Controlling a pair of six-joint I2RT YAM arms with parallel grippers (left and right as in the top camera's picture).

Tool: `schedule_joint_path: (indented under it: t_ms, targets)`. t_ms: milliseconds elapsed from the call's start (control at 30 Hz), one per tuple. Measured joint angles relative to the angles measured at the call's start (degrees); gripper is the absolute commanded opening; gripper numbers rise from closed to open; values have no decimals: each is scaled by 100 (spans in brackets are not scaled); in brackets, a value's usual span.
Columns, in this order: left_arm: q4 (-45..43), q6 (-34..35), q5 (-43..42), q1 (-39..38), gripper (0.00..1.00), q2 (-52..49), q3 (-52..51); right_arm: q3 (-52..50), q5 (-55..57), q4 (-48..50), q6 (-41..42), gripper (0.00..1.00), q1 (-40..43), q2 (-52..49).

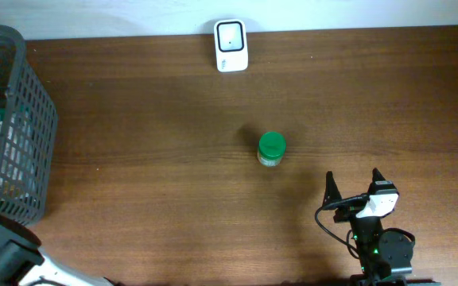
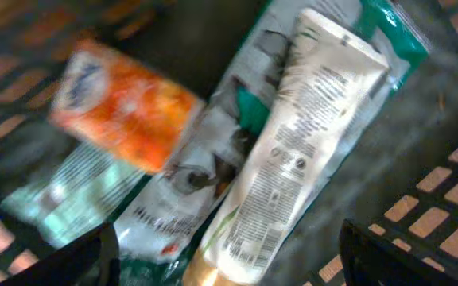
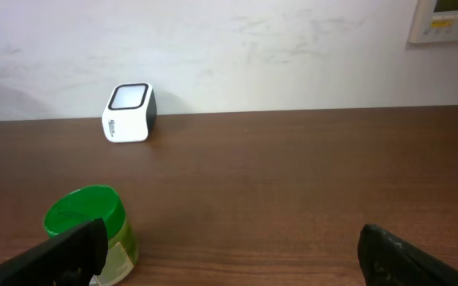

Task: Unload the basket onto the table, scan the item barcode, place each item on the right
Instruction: 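Reach the left gripper into the basket and grasp the white Pantene tube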

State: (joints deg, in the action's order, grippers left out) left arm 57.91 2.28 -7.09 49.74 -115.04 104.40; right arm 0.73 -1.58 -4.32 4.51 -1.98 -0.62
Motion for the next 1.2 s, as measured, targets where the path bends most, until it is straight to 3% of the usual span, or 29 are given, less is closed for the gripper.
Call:
schedule_joint_path:
  t_ms: [67,300,333,367,433,533,667,800,967,1033,1067,1133,1200]
  targets:
    - [-48,-402,-192,-63,84,-367,-2,0,0,0,2,98,0,0]
    - [-374,-782,-304,-439,61,-1110,-7,0,0,0,2,98,0,0]
    - [-385,-804,-299,-442,41,-1115,-7,0,0,0,2,98,0,0]
    - [-400,-835,-319,-442,28,-1169,-7,0,0,0,4,98,0,0]
    - [-455,-870,-428,-448,12,-1298,17,0,0,0,2,98,0,0]
    - [-479,-852,-498,-479,0,-1314,81,0,0,0,2,98,0,0]
    - [-234,-699,-553,-479,0,-1370,304,0,0,0,0,98,0,0]
    - [219,-332,-960,-479,0,-1307,1283,0,0,0,0,98,0,0]
    - [140,35,-1349,-1029,0,667,2472,0,0,0,2,98,0,0]
    - [382,59,-1449,-1711,0,1556,2592,0,0,0,2,98,0,-2]
    - [1049,59,-1532,-2371,0,1910,2638,0,2,0,0,98,0,-2]
    - [2107,57,-1449,-3276,0,1915,2516,0,2,0,2,98,0,2]
    - [2092,31,-1532,-4308,0,1722,1816,0,2,0,7,98,0,0]
